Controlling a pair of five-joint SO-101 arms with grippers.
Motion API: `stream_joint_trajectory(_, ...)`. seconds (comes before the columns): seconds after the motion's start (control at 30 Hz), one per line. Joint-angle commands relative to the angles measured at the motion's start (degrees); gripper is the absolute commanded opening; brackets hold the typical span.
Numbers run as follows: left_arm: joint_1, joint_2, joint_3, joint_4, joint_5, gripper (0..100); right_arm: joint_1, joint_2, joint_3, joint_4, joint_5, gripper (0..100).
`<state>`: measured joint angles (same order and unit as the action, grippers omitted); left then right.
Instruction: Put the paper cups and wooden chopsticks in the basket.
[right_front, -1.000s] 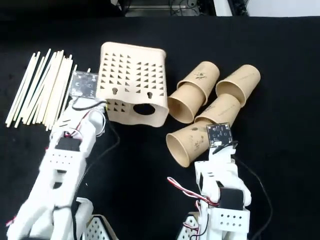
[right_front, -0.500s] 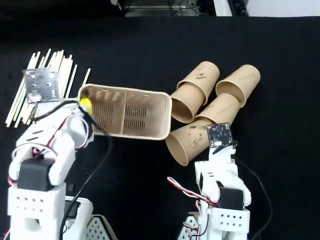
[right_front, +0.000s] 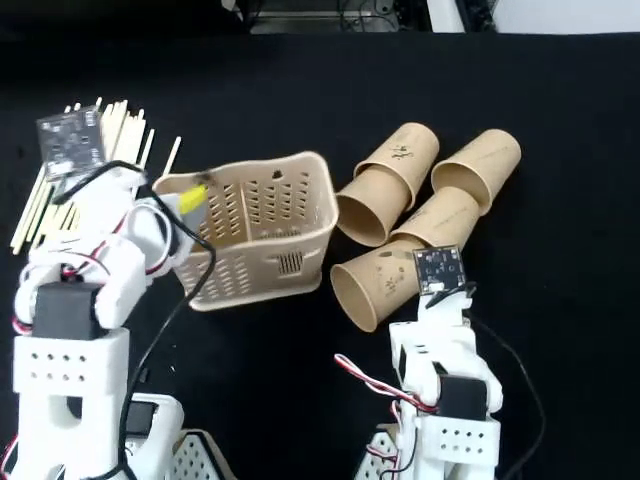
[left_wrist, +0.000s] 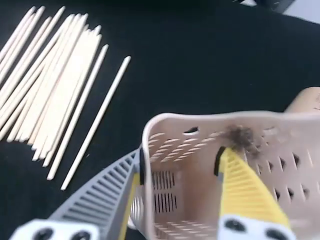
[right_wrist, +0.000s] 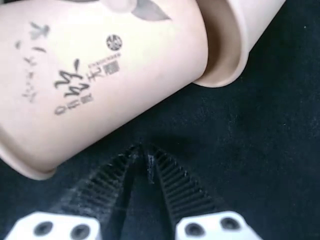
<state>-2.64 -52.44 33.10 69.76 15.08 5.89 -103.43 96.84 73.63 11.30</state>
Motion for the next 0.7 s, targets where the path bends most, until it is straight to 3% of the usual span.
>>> stream_joint_trajectory(0.0, -2.9, 0.1, -3.7, 1.0, 0.3, 27, -0.4, -3.8, -0.7, 0.0, 1.7, 2.5)
stream_joint_trajectory(0.27, -3.1, 0.0, -22.7, 15.6, -8.5, 27, 3.4, -3.8, -14.5, 4.5, 33.5, 2.5)
stream_joint_trajectory(0.37, -4.2, 0.0, -30.2, 22.6, -13.5, 27, 3.8, -3.7, -22.4, 7.3, 37.0, 2.5)
stream_joint_trajectory(0.47, -9.7, 0.0, -33.5, 27.3, -18.0, 26, 3.6, -3.5, -30.6, 9.8, 37.9, 3.3)
stream_joint_trajectory(0.57, -17.6, 0.0, -29.7, 27.3, -22.1, 26, 2.9, -1.4, -34.3, 8.0, 35.8, 14.0)
stream_joint_trajectory(0.67, -21.9, 0.0, -21.4, 23.6, -24.7, 26, -3.1, 6.6, -36.9, 9.4, 35.6, 25.2)
